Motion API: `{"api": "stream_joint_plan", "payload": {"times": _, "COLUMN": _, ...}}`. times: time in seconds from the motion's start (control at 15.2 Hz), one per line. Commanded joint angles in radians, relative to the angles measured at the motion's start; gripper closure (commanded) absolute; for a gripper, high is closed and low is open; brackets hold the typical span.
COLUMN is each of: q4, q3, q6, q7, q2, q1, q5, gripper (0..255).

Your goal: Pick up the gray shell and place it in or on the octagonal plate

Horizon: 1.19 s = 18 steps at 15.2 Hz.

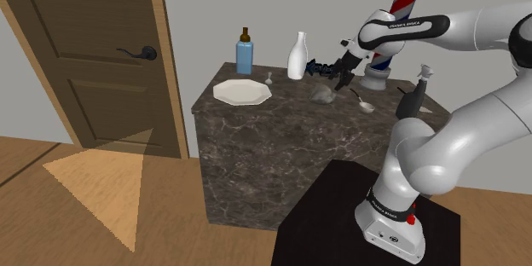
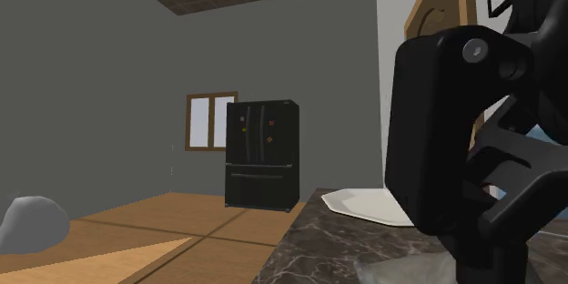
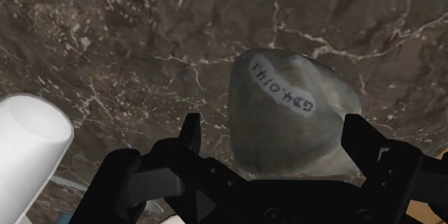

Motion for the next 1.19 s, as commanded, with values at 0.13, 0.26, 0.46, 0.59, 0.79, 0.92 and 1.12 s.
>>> {"api": "stream_joint_plan", "payload": {"times": 0.13, "q4": -0.023, "q3": -0.048, "q6": 0.061, "q7": -0.011, "q2": 0.030, "q1": 0.038, "q5": 0.005, "gripper": 0}}
{"api": "stream_joint_plan", "payload": {"times": 0.26, "q4": -0.026, "q3": -0.054, "q6": 0.070, "q7": -0.013, "q2": 0.035, "q1": 0.043, "q5": 0.007, "gripper": 0}}
{"api": "stream_joint_plan", "payload": {"times": 0.46, "q4": -0.026, "q3": -0.053, "q6": 0.071, "q7": -0.014, "q2": 0.036, "q1": 0.041, "q5": 0.009, "gripper": 0}}
{"api": "stream_joint_plan", "payload": {"times": 0.59, "q4": -0.027, "q3": -0.051, "q6": 0.071, "q7": -0.017, "q2": 0.039, "q1": 0.039, "q5": 0.012, "gripper": 0}}
{"api": "stream_joint_plan", "payload": {"times": 0.79, "q4": -0.018, "q3": -0.058, "q6": 0.069, "q7": -0.022, "q2": 0.044, "q1": 0.045, "q5": 0.016, "gripper": 255}}
{"api": "stream_joint_plan", "payload": {"times": 0.92, "q4": -0.015, "q3": -0.063, "q6": 0.069, "q7": -0.026, "q2": 0.045, "q1": 0.048, "q5": 0.017, "gripper": 255}}
{"api": "stream_joint_plan", "payload": {"times": 1.12, "q4": -0.002, "q3": -0.061, "q6": 0.052, "q7": -0.030, "q2": 0.041, "q1": 0.043, "q5": 0.017, "gripper": 255}}
